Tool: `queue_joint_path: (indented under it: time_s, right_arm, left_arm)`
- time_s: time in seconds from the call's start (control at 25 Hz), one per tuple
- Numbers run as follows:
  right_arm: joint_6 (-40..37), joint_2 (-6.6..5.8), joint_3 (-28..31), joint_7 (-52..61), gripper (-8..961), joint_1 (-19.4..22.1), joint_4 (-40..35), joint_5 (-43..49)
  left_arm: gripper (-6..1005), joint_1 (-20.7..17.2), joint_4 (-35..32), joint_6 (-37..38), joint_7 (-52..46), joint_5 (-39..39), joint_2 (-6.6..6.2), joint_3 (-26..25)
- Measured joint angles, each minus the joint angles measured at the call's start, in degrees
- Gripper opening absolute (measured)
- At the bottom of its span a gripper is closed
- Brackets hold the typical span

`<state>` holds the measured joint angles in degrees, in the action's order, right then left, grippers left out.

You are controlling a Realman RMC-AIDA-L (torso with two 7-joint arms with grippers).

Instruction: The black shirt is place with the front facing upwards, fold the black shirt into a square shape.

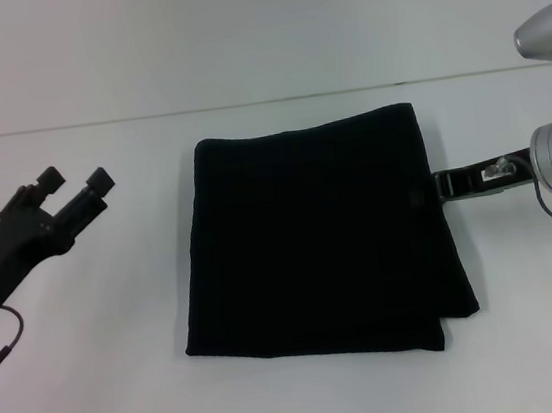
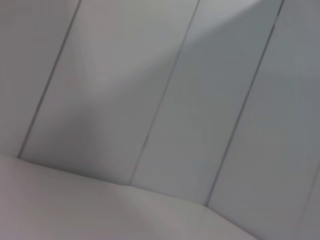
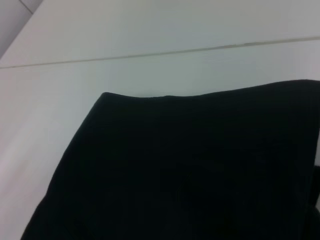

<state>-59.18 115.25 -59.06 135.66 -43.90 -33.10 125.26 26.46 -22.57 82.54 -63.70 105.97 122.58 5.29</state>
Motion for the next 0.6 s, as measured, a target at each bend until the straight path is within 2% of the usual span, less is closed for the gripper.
queue_joint_path:
  time_s: [0.16, 0.44, 0.6]
  right_arm:
    - [1.47, 0.32, -0.09, 0.28, 35, 0.05, 0.49, 1.86]
    - [8.08, 2.31, 0.11, 1.67, 9, 0.36, 0.05, 9.14]
    - [7.06, 2.68, 0.96, 1.68, 9, 2.85, -6.36, 8.25]
  left_arm:
    - [875, 0.77, 0.23, -2.12, 0.89, -0.76, 0.03, 0.08]
    - [874, 2.02, 0.33, -4.47, 0.97, -0.77, -0.01, 0.50]
    - [874, 2.42, 0.19, -4.55, 0.42, -0.77, -0.12, 0.41]
